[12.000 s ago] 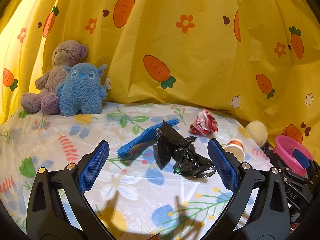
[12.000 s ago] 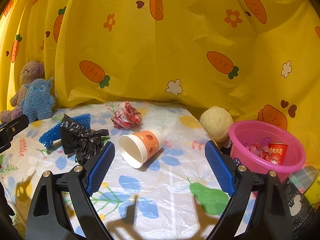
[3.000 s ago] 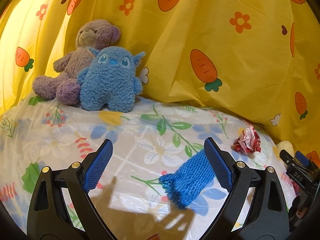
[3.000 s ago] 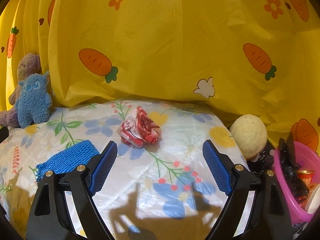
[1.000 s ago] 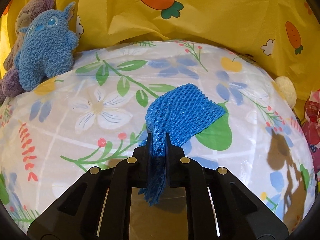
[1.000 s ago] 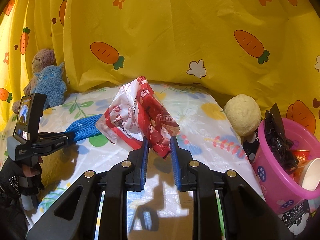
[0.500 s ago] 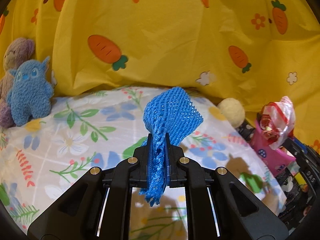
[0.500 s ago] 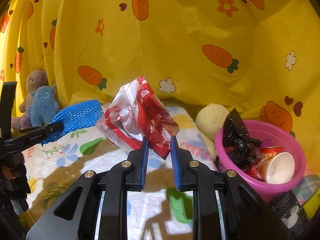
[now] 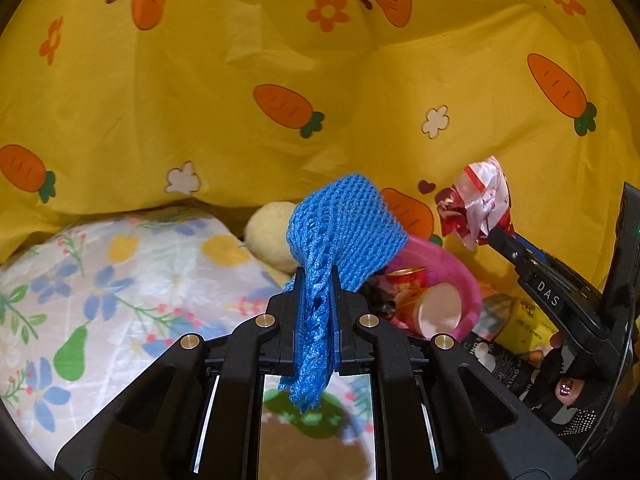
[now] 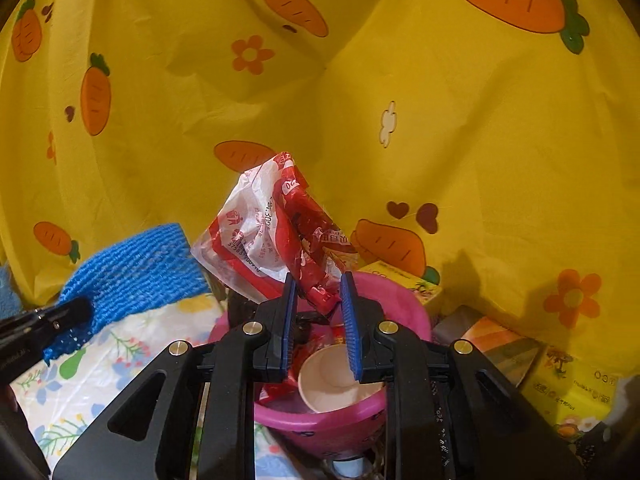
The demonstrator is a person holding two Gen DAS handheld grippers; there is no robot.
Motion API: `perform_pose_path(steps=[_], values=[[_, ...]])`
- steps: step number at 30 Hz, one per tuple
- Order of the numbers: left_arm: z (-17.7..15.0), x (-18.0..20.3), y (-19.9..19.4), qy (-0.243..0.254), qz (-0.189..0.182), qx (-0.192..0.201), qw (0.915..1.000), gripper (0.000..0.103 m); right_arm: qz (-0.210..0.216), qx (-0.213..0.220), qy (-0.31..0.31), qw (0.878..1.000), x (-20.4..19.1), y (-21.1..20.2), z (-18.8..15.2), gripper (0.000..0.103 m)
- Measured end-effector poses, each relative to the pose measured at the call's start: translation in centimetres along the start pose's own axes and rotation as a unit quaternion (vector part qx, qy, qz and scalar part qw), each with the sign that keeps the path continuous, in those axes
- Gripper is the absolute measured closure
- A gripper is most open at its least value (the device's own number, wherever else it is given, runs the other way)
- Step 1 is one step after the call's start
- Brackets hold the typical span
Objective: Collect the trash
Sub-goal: 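Carry the mesh sleeve and red wrapper over the pink bucket, then open both tools to drop the sleeve and wrapper into the bucket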
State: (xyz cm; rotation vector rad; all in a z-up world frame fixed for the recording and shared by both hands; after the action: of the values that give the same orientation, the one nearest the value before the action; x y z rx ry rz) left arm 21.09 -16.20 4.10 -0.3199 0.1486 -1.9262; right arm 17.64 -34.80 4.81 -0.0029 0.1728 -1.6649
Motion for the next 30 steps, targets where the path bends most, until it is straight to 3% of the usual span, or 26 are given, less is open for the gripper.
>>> perform_pose_path(steps=[7, 17, 18, 19, 21, 24, 30], values=[[-1.7, 4.1, 4.1, 0.015, -0.041, -0.022, 0.9988, 0.093, -0.015, -0.008, 0.004, 1.0, 2.0, 1.8, 0.1, 0.08], [-3.9, 4.4, 7.6, -0.003, -0.06, -0.052, 0.9969, 0.088, -0.01, -0.031, 0.0, 0.999, 2.1, 3.4, -1.3, 0.079], [-4.2, 4.4, 7.8, -0.003, -0.066, -0.057, 0.9962, 0.081, -0.009, -0.033, -0.002, 0.999, 2.1, 3.6, -1.4, 0.079], [-4.4, 4.2, 7.9, -0.004, -0.07, -0.062, 0.9957, 0.061, -0.008, -0.035, -0.002, 0.999, 2.0, 3.8, -1.5, 0.079], [-4.7, 3.5, 7.7, -0.015, -0.069, -0.054, 0.996, 0.032, -0.005, -0.037, -0.002, 0.999, 1.8, 4.1, -1.6, 0.079], [-4.6, 2.2, 7.0, -0.031, -0.07, -0.039, 0.9963, 0.026, -0.001, -0.041, -0.003, 0.999, 1.6, 4.5, -1.9, 0.079], [-3.8, -1.3, 5.4, -0.066, -0.021, -0.014, 0.9975, 0.018, -0.002, -0.046, -0.005, 0.999, 1.2, 5.2, -2.1, 0.079]])
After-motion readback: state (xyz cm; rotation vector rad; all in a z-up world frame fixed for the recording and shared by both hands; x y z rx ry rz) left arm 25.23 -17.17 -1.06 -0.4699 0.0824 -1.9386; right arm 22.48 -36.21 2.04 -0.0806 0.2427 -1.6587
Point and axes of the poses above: each gripper's, at about its wrist camera, not at the fingertips, and y roughly the way its jaws point, x to its right, z to its top, the point moved 3 cm from there along y, roughly the way its jaws point, and after that the axes turned 15 degrees about x, right-handed, at the moved point
